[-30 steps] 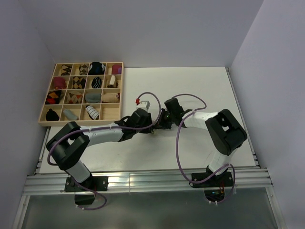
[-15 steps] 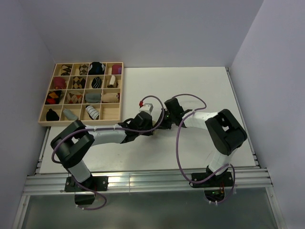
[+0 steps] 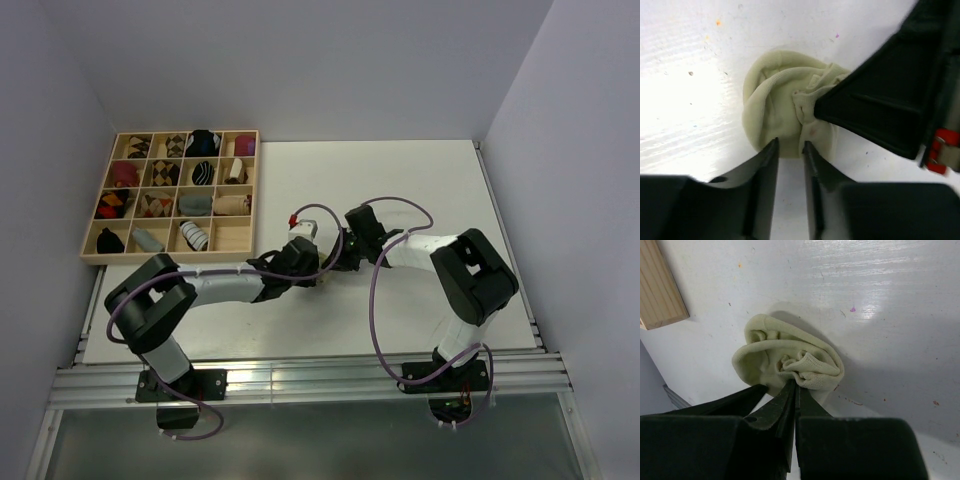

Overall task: Roll the socks
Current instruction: Roll the sock at the center of the board.

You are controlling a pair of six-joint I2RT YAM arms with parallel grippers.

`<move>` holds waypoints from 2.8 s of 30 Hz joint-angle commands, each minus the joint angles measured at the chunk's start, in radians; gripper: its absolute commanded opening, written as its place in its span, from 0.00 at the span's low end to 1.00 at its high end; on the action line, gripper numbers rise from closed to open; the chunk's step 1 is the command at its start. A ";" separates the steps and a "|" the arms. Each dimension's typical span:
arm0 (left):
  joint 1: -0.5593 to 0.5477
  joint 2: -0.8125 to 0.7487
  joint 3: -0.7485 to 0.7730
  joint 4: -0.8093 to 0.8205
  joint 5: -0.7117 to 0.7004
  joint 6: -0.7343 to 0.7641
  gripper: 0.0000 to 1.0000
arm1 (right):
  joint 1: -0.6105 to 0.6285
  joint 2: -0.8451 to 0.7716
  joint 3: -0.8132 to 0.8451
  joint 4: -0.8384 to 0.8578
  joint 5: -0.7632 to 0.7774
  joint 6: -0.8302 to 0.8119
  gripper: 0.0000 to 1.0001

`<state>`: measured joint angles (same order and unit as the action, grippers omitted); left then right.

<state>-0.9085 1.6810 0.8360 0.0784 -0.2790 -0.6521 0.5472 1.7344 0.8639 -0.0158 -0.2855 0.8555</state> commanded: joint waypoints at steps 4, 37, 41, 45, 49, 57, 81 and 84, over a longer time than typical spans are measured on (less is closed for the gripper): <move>-0.062 -0.115 -0.021 0.092 -0.048 0.121 0.45 | 0.002 0.031 0.004 -0.076 0.045 -0.013 0.06; -0.162 0.180 0.021 0.178 -0.256 0.368 0.43 | -0.004 0.045 0.006 -0.062 -0.009 -0.012 0.06; -0.168 0.232 0.043 0.135 -0.304 0.359 0.26 | -0.004 0.040 0.000 -0.052 -0.024 -0.010 0.06; -0.182 0.266 0.054 0.103 -0.348 0.350 0.01 | -0.007 0.019 -0.009 -0.036 -0.047 -0.004 0.06; -0.184 0.250 0.048 0.101 -0.307 0.347 0.01 | -0.024 -0.030 -0.038 0.013 -0.081 0.014 0.06; -0.168 0.194 0.097 0.024 -0.115 0.302 0.01 | -0.108 -0.179 -0.016 -0.036 -0.044 -0.044 0.26; 0.282 0.106 -0.162 0.543 0.862 -0.493 0.01 | -0.145 -0.355 -0.221 0.082 0.012 -0.029 0.33; 0.310 0.124 -0.212 0.670 0.900 -0.602 0.01 | -0.107 -0.340 -0.218 0.094 0.009 -0.026 0.32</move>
<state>-0.6163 1.7885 0.6617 0.5354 0.4957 -1.0725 0.4057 1.3930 0.6456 0.0143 -0.2737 0.8322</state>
